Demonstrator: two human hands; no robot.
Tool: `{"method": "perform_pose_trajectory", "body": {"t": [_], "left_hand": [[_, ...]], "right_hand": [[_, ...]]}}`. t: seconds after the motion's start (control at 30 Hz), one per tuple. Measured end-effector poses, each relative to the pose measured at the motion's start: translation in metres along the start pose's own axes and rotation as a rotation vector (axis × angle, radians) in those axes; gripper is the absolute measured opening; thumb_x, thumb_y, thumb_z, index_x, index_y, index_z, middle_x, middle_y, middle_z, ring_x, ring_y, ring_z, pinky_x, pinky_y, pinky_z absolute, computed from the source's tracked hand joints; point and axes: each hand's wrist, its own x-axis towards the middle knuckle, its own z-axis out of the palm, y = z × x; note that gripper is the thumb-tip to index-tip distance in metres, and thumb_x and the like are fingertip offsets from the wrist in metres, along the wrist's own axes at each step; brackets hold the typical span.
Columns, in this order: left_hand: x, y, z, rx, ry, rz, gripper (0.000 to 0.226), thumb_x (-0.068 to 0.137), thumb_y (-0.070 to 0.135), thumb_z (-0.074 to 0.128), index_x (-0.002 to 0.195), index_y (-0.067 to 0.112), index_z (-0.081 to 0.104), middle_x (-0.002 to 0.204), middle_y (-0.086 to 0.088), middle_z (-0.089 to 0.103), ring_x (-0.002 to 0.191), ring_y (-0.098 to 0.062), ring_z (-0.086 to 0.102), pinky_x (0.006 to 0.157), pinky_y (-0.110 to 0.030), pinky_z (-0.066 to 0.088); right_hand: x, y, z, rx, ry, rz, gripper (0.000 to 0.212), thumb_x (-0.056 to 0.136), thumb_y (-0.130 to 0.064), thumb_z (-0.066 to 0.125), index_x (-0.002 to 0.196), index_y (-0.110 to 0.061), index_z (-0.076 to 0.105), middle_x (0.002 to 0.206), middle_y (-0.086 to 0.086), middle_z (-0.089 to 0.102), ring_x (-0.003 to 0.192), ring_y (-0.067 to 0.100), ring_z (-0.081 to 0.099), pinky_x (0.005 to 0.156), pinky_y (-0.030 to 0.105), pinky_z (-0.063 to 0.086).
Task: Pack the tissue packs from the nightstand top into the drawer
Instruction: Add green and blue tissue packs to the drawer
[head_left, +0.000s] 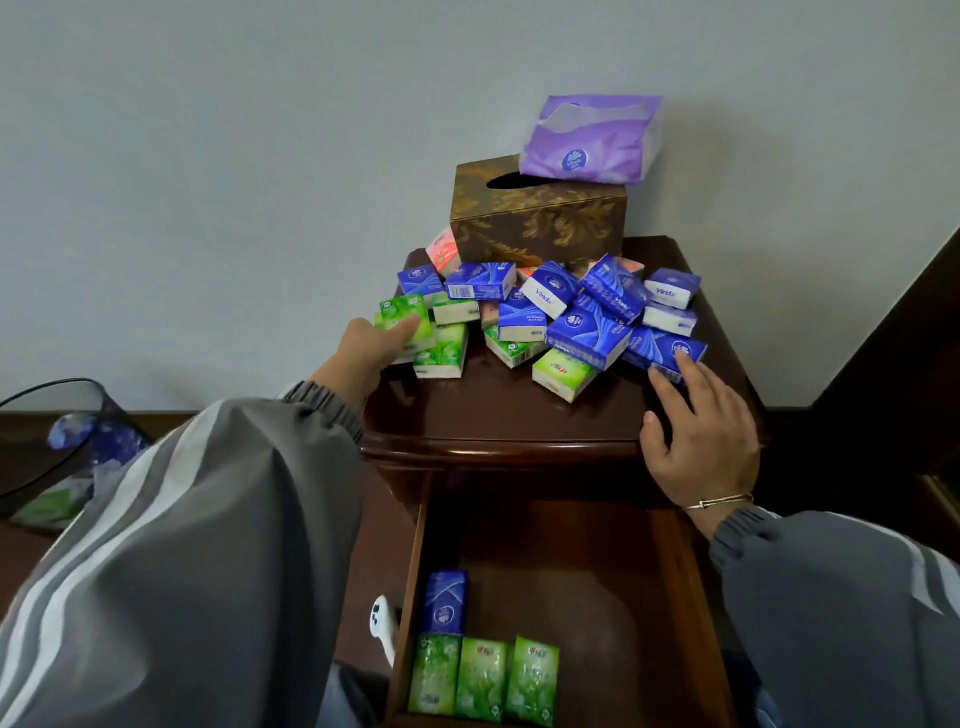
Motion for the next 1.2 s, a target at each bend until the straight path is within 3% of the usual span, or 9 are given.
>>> {"method": "perform_pose_trajectory", "body": {"t": [0.1, 0.23, 0.33, 0.47, 0.6, 0.73, 0.9, 1.03, 1.2], "left_hand": [[-0.006, -0.006, -0.001, -0.159, 0.018, -0.040, 0.068, 0.077, 0.034, 0.079, 0.126, -0.004, 0.053, 0.127, -0.019, 0.058, 0.115, -0.032, 0.059, 0.096, -0.044, 0.050], [-0.017, -0.015, 0.004, -0.142, 0.201, -0.046, 0.072, 0.068, 0.043, 0.081, 0.123, 0.003, 0.058, 0.127, -0.016, 0.056, 0.107, -0.028, 0.062, 0.093, -0.040, 0.053], [-0.029, -0.014, -0.002, -0.359, 0.260, -0.095, 0.062, 0.067, 0.031, 0.082, 0.115, -0.001, 0.060, 0.121, -0.017, 0.060, 0.103, -0.030, 0.064, 0.089, -0.043, 0.055], [-0.061, -0.010, -0.007, -0.636, 0.101, -0.035, 0.029, 0.073, 0.016, 0.076, 0.095, 0.002, 0.062, 0.085, -0.011, 0.068, 0.081, -0.029, 0.067, 0.074, -0.042, 0.055], [-0.101, -0.021, 0.017, -0.640, -0.147, 0.075, 0.059, 0.075, 0.018, 0.073, 0.123, -0.005, 0.049, 0.105, -0.020, 0.065, 0.083, -0.028, 0.066, 0.070, -0.040, 0.054], [-0.117, -0.042, 0.037, -0.625, -0.276, 0.078, 0.052, 0.081, 0.018, 0.073, 0.123, 0.003, 0.047, 0.108, -0.013, 0.068, 0.088, -0.020, 0.068, 0.081, -0.035, 0.053], [-0.111, -0.051, 0.036, -0.478, -0.303, 0.141, 0.055, 0.068, 0.034, 0.078, 0.113, 0.017, 0.050, 0.108, -0.006, 0.071, 0.098, -0.020, 0.070, 0.088, -0.036, 0.054], [-0.109, -0.052, 0.037, -0.448, -0.308, 0.157, 0.055, 0.067, 0.038, 0.077, 0.111, 0.022, 0.050, 0.109, -0.004, 0.070, 0.098, -0.017, 0.070, 0.090, -0.037, 0.054], [-0.110, -0.054, 0.038, -0.413, -0.284, 0.198, 0.049, 0.067, 0.045, 0.074, 0.106, 0.029, 0.050, 0.105, 0.001, 0.070, 0.093, -0.008, 0.069, 0.078, -0.024, 0.051]], "right_hand": [[0.000, -0.002, -0.002, -0.004, -0.005, -0.003, 0.052, 0.085, -0.036, 0.039, 0.128, -0.013, 0.058, 0.138, 0.014, 0.051, 0.125, 0.032, 0.049, 0.094, 0.048, 0.044], [0.001, -0.003, -0.003, -0.014, -0.011, -0.004, 0.051, 0.085, -0.035, 0.039, 0.126, -0.013, 0.060, 0.137, 0.014, 0.052, 0.123, 0.033, 0.050, 0.094, 0.046, 0.043], [0.001, -0.002, -0.002, -0.023, -0.019, -0.008, 0.052, 0.085, -0.035, 0.038, 0.126, -0.013, 0.060, 0.137, 0.014, 0.052, 0.122, 0.032, 0.050, 0.093, 0.046, 0.043], [0.001, -0.002, -0.002, -0.025, -0.028, -0.004, 0.051, 0.085, -0.035, 0.037, 0.126, -0.014, 0.059, 0.137, 0.014, 0.052, 0.122, 0.032, 0.050, 0.093, 0.046, 0.043], [0.002, -0.003, -0.003, -0.022, -0.045, 0.001, 0.051, 0.084, -0.035, 0.038, 0.126, -0.014, 0.060, 0.137, 0.014, 0.051, 0.121, 0.033, 0.051, 0.094, 0.046, 0.044], [0.002, -0.004, -0.006, -0.030, -0.082, 0.003, 0.052, 0.084, -0.036, 0.039, 0.126, -0.013, 0.058, 0.137, 0.015, 0.050, 0.121, 0.034, 0.050, 0.094, 0.047, 0.043], [0.003, -0.005, -0.011, -0.025, -0.120, 0.020, 0.054, 0.084, -0.038, 0.040, 0.130, -0.013, 0.053, 0.140, 0.015, 0.046, 0.126, 0.034, 0.046, 0.099, 0.051, 0.041], [0.004, -0.008, -0.016, -0.045, -0.204, 0.026, 0.064, 0.084, -0.044, 0.031, 0.138, -0.012, 0.044, 0.144, 0.010, 0.045, 0.136, 0.030, 0.036, 0.108, 0.056, 0.027], [0.011, 0.000, -0.026, 0.052, -0.141, -0.014, 0.068, 0.084, -0.050, 0.036, 0.137, -0.008, 0.044, 0.144, 0.012, 0.044, 0.136, 0.032, 0.035, 0.107, 0.054, 0.029]]}}
